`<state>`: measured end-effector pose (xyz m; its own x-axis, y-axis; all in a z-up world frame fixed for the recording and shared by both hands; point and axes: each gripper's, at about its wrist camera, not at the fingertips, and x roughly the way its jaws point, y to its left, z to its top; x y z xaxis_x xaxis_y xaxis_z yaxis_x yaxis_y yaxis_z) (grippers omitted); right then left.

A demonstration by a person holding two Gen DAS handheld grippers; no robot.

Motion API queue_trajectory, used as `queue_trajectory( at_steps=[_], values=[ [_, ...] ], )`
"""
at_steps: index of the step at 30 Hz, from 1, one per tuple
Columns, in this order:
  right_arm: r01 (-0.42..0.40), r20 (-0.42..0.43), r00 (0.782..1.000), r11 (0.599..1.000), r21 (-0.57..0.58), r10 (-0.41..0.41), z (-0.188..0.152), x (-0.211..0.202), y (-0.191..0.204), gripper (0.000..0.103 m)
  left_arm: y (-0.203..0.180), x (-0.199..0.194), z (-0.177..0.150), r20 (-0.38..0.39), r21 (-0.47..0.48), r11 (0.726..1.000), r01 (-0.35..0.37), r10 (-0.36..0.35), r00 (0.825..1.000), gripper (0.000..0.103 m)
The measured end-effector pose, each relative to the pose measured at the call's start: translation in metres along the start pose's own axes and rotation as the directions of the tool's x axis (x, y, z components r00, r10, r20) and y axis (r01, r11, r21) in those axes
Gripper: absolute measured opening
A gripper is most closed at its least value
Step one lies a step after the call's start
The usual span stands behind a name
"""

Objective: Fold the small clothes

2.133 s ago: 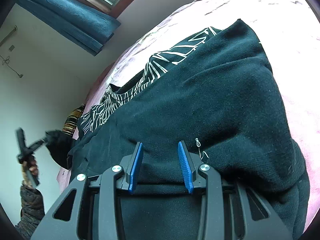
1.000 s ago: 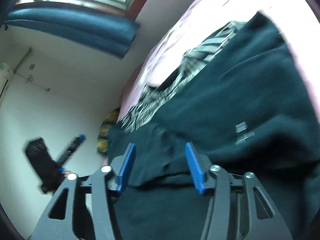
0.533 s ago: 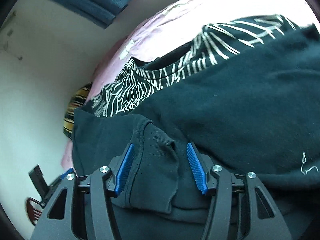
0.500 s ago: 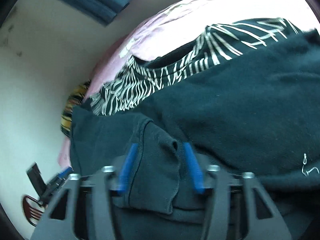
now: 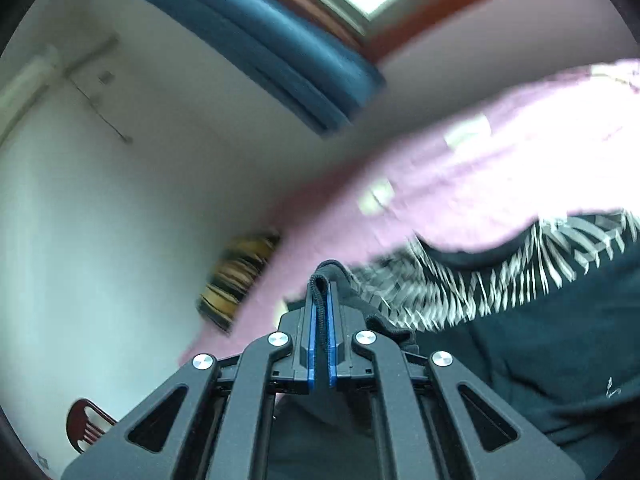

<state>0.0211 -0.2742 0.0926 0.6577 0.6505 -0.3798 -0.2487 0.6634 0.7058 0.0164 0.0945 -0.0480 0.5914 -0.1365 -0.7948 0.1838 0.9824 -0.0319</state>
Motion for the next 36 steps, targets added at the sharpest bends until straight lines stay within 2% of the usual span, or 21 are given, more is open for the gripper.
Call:
queue_trajectory(
  at_steps=[2, 6, 9, 12, 15, 18, 22, 24, 28, 33, 35, 36],
  values=[
    [0.003, 0.043, 0.999, 1.0, -0.006, -0.002, 0.003, -0.015, 0.005, 0.004, -0.005, 0.002, 0.003, -0.001, 0.006, 1.0, 0.007, -0.007, 1.0, 0.056],
    [0.038, 0.082, 0.996, 0.997, 0.062, -0.043, -0.007, -0.048, -0.022, 0.004, -0.02, 0.015, 0.016, -0.007, 0.029, 1.0, -0.006, 0.007, 1.0, 0.056],
    [0.065, 0.094, 0.993, 0.992, 0.106, -0.075, -0.019, -0.06, -0.042, 0.004, -0.028, 0.029, 0.029, -0.002, 0.04, 0.996, -0.086, 0.086, 0.996, 0.056],
    [0.092, 0.097, 0.989, 0.981, 0.168, -0.11, -0.033, -0.068, -0.068, 0.004, -0.018, 0.039, 0.037, -0.005, -0.007, 0.988, -0.154, 0.154, 0.988, 0.057],
    [0.154, 0.053, 0.984, 0.962, 0.225, -0.17, -0.053, -0.068, -0.099, 0.004, 0.0, 0.044, 0.04, -0.026, -0.104, 0.986, -0.132, 0.13, 0.991, 0.059],
    [0.219, 0.0, 0.974, 0.936, 0.276, -0.228, -0.076, -0.066, -0.128, 0.004, 0.01, 0.044, 0.037, -0.023, -0.139, 0.979, -0.146, 0.145, 0.989, 0.065],
    [0.298, -0.05, 0.953, 0.892, 0.341, -0.299, -0.103, -0.07, -0.161, 0.004, 0.024, 0.049, 0.032, -0.044, -0.186, 0.974, -0.128, 0.122, 0.992, 0.066],
    [0.304, -0.064, 0.951, 0.876, 0.374, -0.302, -0.116, -0.074, -0.172, 0.004, 0.029, 0.051, 0.029, -0.051, -0.206, 0.972, -0.116, 0.108, 0.993, 0.068],
    [0.298, -0.065, 0.953, 0.876, 0.379, -0.296, -0.131, -0.083, -0.168, 0.004, 0.032, 0.051, 0.027, -0.048, -0.217, 0.97, -0.111, 0.104, 0.993, 0.069],
    [0.218, -0.001, 0.973, 0.91, 0.353, -0.233, -0.124, -0.097, -0.137, 0.004, 0.034, 0.052, 0.027, -0.048, -0.222, 0.968, -0.117, 0.109, 0.993, 0.07],
    [0.179, 0.017, 0.98, 0.911, 0.371, -0.199, -0.119, -0.1, -0.135, 0.004, 0.036, 0.052, 0.026, -0.051, -0.23, 0.967, -0.113, 0.104, 0.993, 0.07],
    [0.19, 0.02, 0.977, 0.91, 0.368, -0.212, -0.116, -0.1, -0.136, 0.004, 0.036, 0.052, 0.026, -0.05, -0.233, 0.966, -0.111, 0.102, 0.994, 0.071]
  ],
)
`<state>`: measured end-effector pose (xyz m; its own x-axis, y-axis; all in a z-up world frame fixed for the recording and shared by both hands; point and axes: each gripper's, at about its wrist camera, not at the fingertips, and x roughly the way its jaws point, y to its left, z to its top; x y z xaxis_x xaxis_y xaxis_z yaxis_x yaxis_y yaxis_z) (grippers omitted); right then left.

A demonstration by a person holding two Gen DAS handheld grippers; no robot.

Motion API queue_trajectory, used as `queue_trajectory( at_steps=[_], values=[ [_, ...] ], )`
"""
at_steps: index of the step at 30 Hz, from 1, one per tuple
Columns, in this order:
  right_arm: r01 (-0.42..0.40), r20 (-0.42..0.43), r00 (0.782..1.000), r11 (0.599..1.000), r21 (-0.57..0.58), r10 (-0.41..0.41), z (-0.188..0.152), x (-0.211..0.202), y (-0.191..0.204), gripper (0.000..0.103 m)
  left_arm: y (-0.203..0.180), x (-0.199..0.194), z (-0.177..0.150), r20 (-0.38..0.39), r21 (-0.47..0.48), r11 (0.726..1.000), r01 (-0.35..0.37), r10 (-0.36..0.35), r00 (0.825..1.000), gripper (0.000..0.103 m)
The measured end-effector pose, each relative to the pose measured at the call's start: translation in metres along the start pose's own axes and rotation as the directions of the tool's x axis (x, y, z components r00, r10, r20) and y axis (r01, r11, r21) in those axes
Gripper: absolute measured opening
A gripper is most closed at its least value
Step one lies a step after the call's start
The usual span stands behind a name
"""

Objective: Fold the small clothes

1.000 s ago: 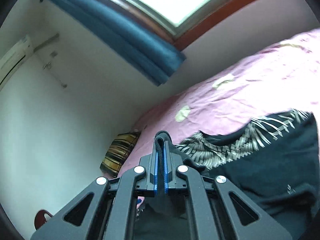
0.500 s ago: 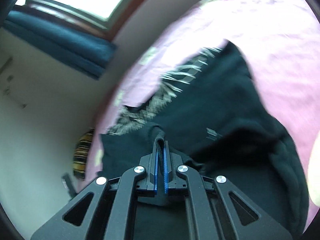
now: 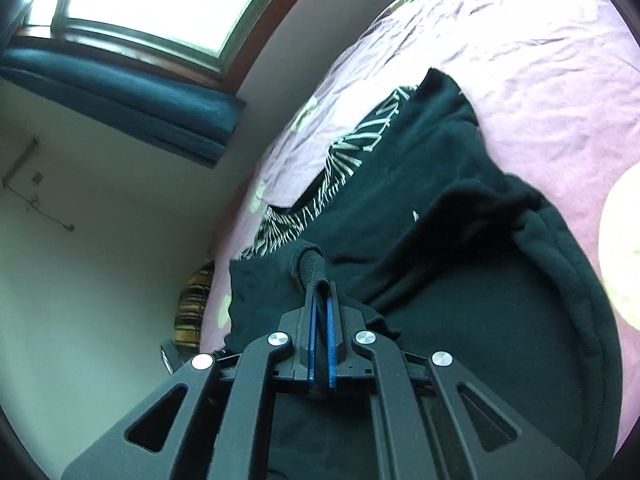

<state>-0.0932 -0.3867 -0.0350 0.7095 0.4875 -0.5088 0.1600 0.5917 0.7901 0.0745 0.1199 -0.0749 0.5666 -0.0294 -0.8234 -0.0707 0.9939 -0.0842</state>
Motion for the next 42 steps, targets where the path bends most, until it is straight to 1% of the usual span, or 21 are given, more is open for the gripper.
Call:
queue_trajectory(
  at_steps=[3, 4, 7, 10, 11, 13, 17, 19, 21, 22, 25, 26, 27, 28, 30, 32, 37, 38, 40, 41, 42],
  values=[
    [0.153, 0.011, 0.988, 0.987, -0.056, -0.153, 0.007, 0.016, -0.013, 0.004, -0.001, 0.0, 0.0, 0.003, 0.002, 1.0, 0.001, -0.001, 1.0, 0.074],
    [0.176, -0.008, 0.984, 0.984, -0.038, -0.177, 0.007, 0.024, -0.025, 0.004, -0.001, 0.0, -0.001, 0.004, 0.004, 1.0, -0.002, 0.002, 1.0, 0.074],
    [0.174, -0.049, 0.984, 0.984, 0.033, -0.172, 0.004, 0.039, -0.054, 0.004, 0.0, 0.0, -0.001, 0.001, -0.002, 1.0, 0.004, -0.004, 1.0, 0.074],
    [0.13, -0.055, 0.99, 0.99, 0.062, -0.127, 0.005, 0.035, -0.06, 0.006, 0.003, 0.0, -0.001, -0.005, -0.018, 1.0, 0.016, -0.016, 1.0, 0.074],
    [0.131, -0.07, 0.989, 0.989, 0.062, -0.127, 0.007, 0.033, -0.061, 0.009, 0.005, -0.001, -0.001, -0.01, -0.026, 0.999, 0.021, -0.021, 1.0, 0.074],
    [0.142, -0.072, 0.988, 0.987, 0.07, -0.137, 0.008, 0.026, -0.065, 0.011, 0.01, -0.003, -0.002, -0.012, -0.038, 0.999, 0.012, -0.013, 1.0, 0.074],
    [0.213, -0.05, 0.976, 0.977, 0.023, -0.211, 0.011, 0.005, -0.064, 0.012, 0.033, -0.021, -0.006, 0.023, -0.084, 0.996, 0.019, -0.017, 1.0, 0.074],
    [0.224, -0.032, 0.974, 0.975, -0.002, -0.224, 0.014, -0.003, -0.059, 0.012, 0.042, -0.028, 0.0, 0.039, -0.09, 0.994, 0.063, -0.059, 0.997, 0.074],
    [0.214, -0.025, 0.976, 0.977, -0.016, -0.214, 0.018, -0.002, -0.053, 0.012, 0.047, -0.03, 0.013, 0.044, -0.075, 0.985, 0.156, -0.153, 0.987, 0.074],
    [0.206, -0.026, 0.978, 0.978, -0.031, -0.207, 0.022, 0.001, -0.05, 0.012, 0.047, -0.028, 0.023, 0.034, -0.061, 0.974, 0.219, -0.218, 0.975, 0.074],
    [0.218, -0.007, 0.976, 0.974, -0.066, -0.218, 0.034, 0.016, -0.039, 0.012, 0.04, -0.006, 0.052, -0.027, -0.029, 0.92, 0.392, -0.392, 0.919, 0.074],
    [0.21, -0.009, 0.977, 0.975, -0.066, -0.211, 0.037, 0.02, -0.039, 0.012, 0.038, 0.001, 0.059, -0.043, -0.028, 0.91, 0.413, -0.414, 0.909, 0.074],
    [0.204, -0.01, 0.979, 0.977, -0.061, -0.205, 0.042, 0.025, -0.039, 0.012, 0.033, 0.016, 0.07, -0.073, -0.031, 0.893, 0.449, -0.45, 0.89, 0.074],
    [0.208, -0.008, 0.978, 0.977, -0.054, -0.209, 0.047, 0.029, -0.041, 0.012, 0.029, 0.027, 0.079, -0.093, -0.035, 0.887, 0.46, -0.461, 0.883, 0.074],
    [0.201, -0.019, 0.979, 0.979, -0.042, -0.202, 0.055, 0.035, -0.044, 0.012, 0.018, 0.052, 0.097, -0.131, -0.025, 0.894, 0.448, -0.447, 0.885, 0.073],
    [0.19, -0.03, 0.981, 0.981, -0.03, -0.191, 0.059, 0.039, -0.045, 0.012, 0.007, 0.077, 0.116, -0.16, 0.006, 0.905, 0.426, -0.419, 0.894, 0.073],
    [0.194, -0.044, 0.98, 0.98, -0.044, -0.196, 0.061, 0.037, -0.046, 0.013, -0.009, 0.103, 0.142, -0.164, 0.03, 0.888, 0.458, -0.448, 0.879, 0.071],
    [0.191, -0.044, 0.98, 0.98, -0.048, -0.193, 0.059, 0.033, -0.046, 0.015, -0.014, 0.104, 0.145, -0.166, 0.037, 0.884, 0.465, -0.454, 0.876, 0.071],
    [0.171, -0.041, 0.984, 0.984, -0.048, -0.173, 0.058, 0.027, -0.045, 0.022, -0.026, 0.108, 0.148, -0.179, 0.063, 0.879, 0.474, -0.457, 0.871, 0.056],
    [0.168, -0.039, 0.985, 0.985, -0.047, -0.169, 0.057, 0.028, -0.043, 0.023, -0.032, 0.112, 0.149, -0.188, 0.074, 0.877, 0.475, -0.455, 0.87, 0.04],
    [0.167, -0.032, 0.985, 0.985, -0.046, -0.168, 0.056, 0.025, -0.043, 0.023, -0.037, 0.114, 0.149, -0.197, 0.081, 0.878, 0.471, -0.45, 0.871, 0.033]
  ],
)
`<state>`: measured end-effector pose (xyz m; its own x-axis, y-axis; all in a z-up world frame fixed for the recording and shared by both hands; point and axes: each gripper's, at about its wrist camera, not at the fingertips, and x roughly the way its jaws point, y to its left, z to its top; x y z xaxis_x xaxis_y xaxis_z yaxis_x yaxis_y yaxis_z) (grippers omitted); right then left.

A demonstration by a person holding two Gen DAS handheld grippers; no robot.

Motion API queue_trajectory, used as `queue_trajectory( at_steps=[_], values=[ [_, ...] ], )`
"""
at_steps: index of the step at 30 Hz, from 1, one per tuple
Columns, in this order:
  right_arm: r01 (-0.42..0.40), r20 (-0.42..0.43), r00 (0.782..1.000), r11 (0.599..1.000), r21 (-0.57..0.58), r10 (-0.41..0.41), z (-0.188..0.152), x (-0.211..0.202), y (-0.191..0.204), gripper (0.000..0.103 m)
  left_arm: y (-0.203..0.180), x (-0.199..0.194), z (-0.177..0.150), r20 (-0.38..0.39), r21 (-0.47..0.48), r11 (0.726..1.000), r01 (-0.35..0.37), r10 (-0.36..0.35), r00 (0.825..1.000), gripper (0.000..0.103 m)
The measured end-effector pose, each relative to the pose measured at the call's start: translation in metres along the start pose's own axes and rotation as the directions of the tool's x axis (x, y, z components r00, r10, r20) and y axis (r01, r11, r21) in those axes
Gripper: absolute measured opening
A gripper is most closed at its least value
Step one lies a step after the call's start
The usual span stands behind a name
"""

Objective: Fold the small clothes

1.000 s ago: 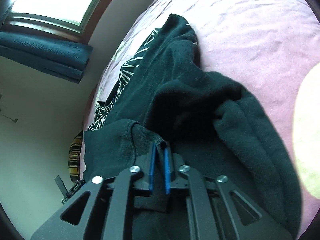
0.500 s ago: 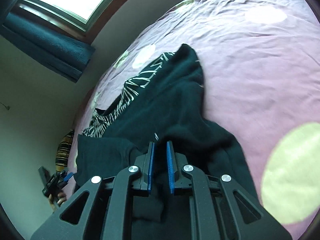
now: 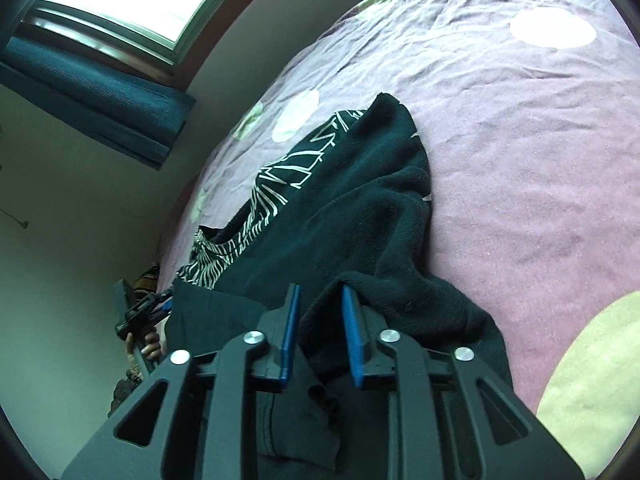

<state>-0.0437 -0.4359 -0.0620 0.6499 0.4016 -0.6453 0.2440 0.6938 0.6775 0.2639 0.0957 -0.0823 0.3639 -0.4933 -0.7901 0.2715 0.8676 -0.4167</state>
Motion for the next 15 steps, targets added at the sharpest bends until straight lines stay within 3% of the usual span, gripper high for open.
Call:
queue_trajectory(
  at_steps=[1, 3, 4, 6, 13, 14, 15],
  values=[
    [-0.002, 0.006, 1.0, 1.0, 0.0, 0.002, -0.001, -0.003, 0.0, 0.023, -0.003, 0.002, 0.0, 0.003, 0.004, 1.0, -0.021, 0.021, 1.0, 0.031],
    [-0.004, 0.019, 1.0, 1.0, -0.004, 0.004, -0.001, -0.006, 0.003, 0.024, -0.007, 0.0, -0.001, 0.024, 0.023, 0.997, -0.068, 0.068, 0.997, 0.013],
    [0.002, 0.03, 1.0, 1.0, -0.008, -0.001, -0.002, -0.009, 0.003, 0.024, -0.008, -0.001, -0.001, 0.035, 0.027, 0.994, -0.109, 0.108, 0.994, 0.012],
    [0.023, 0.063, 0.998, 0.999, -0.022, -0.021, -0.001, -0.017, 0.003, 0.024, -0.005, -0.004, -0.002, 0.048, 0.003, 0.992, -0.125, 0.125, 0.991, 0.009],
    [0.03, 0.082, 0.996, 1.0, 0.0, -0.03, 0.001, -0.025, -0.006, 0.024, 0.001, -0.007, -0.004, 0.037, -0.001, 0.995, -0.099, 0.099, 0.994, 0.011],
    [0.028, 0.084, 0.996, 1.0, 0.005, -0.028, 0.001, -0.027, -0.008, 0.024, 0.0, -0.015, -0.005, 0.037, 0.008, 0.997, -0.077, 0.076, 0.996, 0.016],
    [0.026, 0.085, 0.996, 1.0, 0.009, -0.026, 0.0, -0.029, -0.008, 0.024, 0.0, -0.02, -0.006, 0.036, 0.011, 0.998, -0.06, 0.059, 0.998, 0.03]
  ],
)
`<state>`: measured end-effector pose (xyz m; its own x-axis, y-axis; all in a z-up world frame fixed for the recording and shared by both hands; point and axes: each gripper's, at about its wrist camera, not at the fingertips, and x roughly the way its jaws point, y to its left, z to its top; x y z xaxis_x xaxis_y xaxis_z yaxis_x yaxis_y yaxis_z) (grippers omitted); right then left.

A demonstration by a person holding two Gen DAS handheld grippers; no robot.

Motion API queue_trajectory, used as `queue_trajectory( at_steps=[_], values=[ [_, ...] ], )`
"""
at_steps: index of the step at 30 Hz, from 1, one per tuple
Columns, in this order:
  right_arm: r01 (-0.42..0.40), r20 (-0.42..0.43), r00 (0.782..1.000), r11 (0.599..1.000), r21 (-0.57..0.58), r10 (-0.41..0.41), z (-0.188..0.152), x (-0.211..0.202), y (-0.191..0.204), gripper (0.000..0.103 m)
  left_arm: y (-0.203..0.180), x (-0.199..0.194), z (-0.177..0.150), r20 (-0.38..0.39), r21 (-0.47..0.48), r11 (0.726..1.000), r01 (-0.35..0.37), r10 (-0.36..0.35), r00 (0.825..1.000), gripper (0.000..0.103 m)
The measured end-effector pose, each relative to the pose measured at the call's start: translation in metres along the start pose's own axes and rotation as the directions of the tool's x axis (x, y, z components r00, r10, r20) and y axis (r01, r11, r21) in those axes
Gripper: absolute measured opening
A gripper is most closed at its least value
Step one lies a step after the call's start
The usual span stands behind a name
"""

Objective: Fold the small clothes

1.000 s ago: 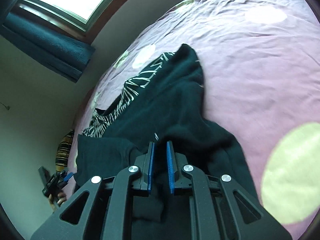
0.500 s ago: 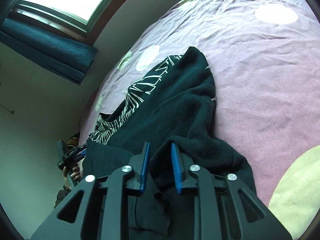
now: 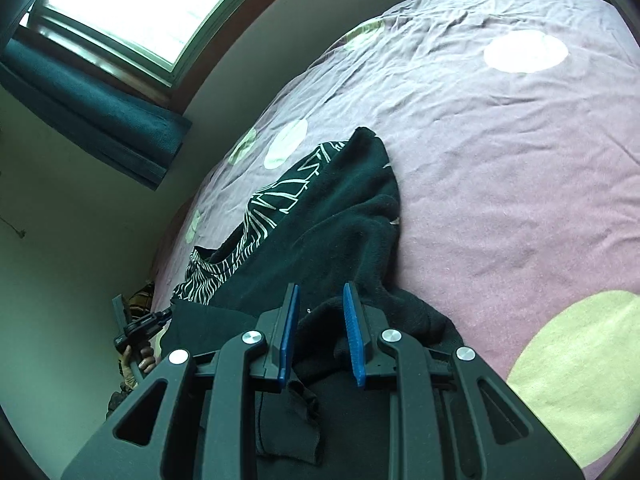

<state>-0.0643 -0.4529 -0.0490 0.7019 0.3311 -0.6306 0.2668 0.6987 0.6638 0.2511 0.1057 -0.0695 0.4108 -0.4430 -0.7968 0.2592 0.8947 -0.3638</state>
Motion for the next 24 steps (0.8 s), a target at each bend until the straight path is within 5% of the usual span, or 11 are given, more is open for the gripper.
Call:
queue_trajectory(
  at_steps=[3, 5, 9, 12, 13, 14, 24],
  values=[
    [0.008, -0.001, 1.0, 1.0, 0.0, -0.008, -0.003, -0.005, -0.003, 0.035, 0.0, -0.024, -0.017, -0.023, -0.003, 0.993, 0.118, -0.118, 0.993, 0.067],
    [0.004, -0.001, 1.0, 1.0, -0.001, -0.004, -0.007, -0.009, -0.004, 0.036, -0.003, -0.035, -0.039, -0.074, -0.008, 0.982, 0.188, -0.188, 0.979, 0.067],
    [-0.004, -0.006, 1.0, 1.0, 0.001, 0.004, -0.015, -0.009, -0.003, 0.036, -0.008, -0.039, -0.081, -0.165, 0.023, 0.988, 0.155, -0.15, 0.975, 0.068],
    [-0.018, -0.014, 1.0, 1.0, 0.005, 0.018, -0.02, -0.01, -0.003, 0.036, -0.006, -0.044, -0.1, -0.142, 0.024, 0.994, 0.106, -0.101, 0.985, 0.054],
    [-0.021, -0.017, 1.0, 1.0, 0.004, 0.021, -0.021, -0.009, -0.002, 0.036, -0.004, -0.045, -0.102, -0.137, 0.004, 0.993, 0.12, -0.118, 0.983, 0.039],
    [-0.02, -0.021, 1.0, 1.0, 0.001, 0.02, -0.024, -0.009, -0.001, 0.036, -0.002, -0.047, -0.104, -0.129, -0.038, 0.99, 0.133, -0.137, 0.982, 0.035],
    [0.002, -0.02, 1.0, 1.0, 0.028, -0.002, -0.038, -0.014, -0.012, 0.036, -0.003, -0.06, -0.112, -0.037, -0.099, 0.993, 0.06, -0.064, 0.997, 0.025]
  ],
)
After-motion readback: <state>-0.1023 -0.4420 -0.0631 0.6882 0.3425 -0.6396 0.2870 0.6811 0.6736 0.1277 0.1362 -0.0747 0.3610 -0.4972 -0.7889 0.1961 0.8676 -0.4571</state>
